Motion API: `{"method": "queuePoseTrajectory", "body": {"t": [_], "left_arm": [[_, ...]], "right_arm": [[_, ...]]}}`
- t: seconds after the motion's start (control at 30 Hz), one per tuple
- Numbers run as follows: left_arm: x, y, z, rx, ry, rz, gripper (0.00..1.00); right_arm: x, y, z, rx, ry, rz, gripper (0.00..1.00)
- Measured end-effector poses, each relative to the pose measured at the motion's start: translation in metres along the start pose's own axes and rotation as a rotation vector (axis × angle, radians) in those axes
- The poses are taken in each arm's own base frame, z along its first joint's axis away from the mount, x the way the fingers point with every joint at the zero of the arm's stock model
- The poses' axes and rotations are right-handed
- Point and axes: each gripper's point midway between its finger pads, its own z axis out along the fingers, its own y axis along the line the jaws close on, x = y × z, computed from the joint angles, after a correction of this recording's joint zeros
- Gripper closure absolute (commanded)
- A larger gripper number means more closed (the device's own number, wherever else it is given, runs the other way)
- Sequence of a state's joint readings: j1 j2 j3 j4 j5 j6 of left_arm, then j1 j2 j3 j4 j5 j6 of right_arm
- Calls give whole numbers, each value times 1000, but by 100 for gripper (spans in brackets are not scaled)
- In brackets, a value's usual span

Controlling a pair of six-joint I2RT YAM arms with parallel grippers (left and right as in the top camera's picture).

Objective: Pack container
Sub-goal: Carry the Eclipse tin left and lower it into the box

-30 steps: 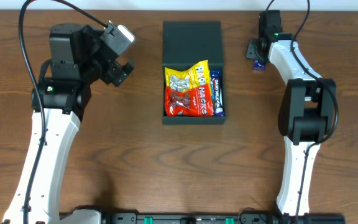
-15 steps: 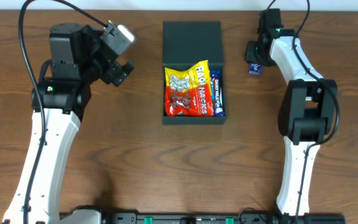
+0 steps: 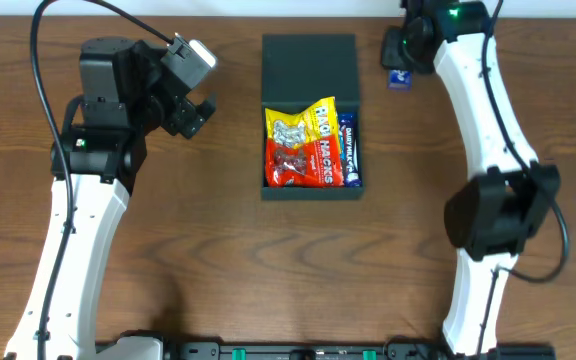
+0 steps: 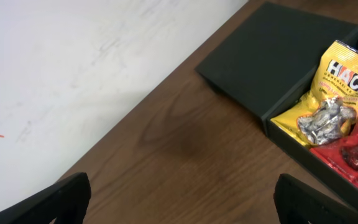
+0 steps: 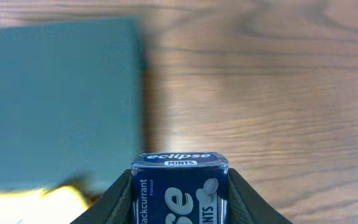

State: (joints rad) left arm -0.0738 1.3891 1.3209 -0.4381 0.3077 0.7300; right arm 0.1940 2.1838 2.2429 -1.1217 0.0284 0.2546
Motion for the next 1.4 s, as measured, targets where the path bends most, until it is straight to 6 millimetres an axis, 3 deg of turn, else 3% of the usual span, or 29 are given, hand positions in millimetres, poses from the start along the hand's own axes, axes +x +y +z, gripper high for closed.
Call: {"method": "queuePoseTrajectory", "body": {"t": [0.07, 0.17, 0.3, 0.4, 0.73, 0.87, 1.1, 1.3, 1.33, 1.4], "left_arm": [[0, 0, 0, 0, 0, 0, 5], [0, 0, 0, 0, 0, 0, 5], [0, 0, 0, 0, 0, 0, 5], [0, 0, 0, 0, 0, 0, 5], [0, 0, 0, 0, 0, 0, 5], [0, 0, 0, 0, 0, 0, 5], [0, 0, 0, 1, 0, 0, 5], [0, 0, 0, 0, 0, 0, 5], [0, 0, 0, 0, 1, 0, 5], [0, 0, 0, 0, 0, 0, 5]], "right_arm": [[4, 23, -19, -39, -7, -35, 99], [22, 52, -32, -80, 31, -76, 99], [53, 82, -26, -101, 116, -88, 99], [73, 93, -19, -94, 164, -77, 99], [119, 93, 9, 12, 261, -42, 99], [130, 93, 27, 34, 256, -60, 99], [168, 84, 61, 72, 308, -87, 99], [176, 78, 74, 94, 300, -90, 99], [177, 77, 75, 96, 300, -90, 98], [178, 77, 76, 98, 296, -90, 80]]}}
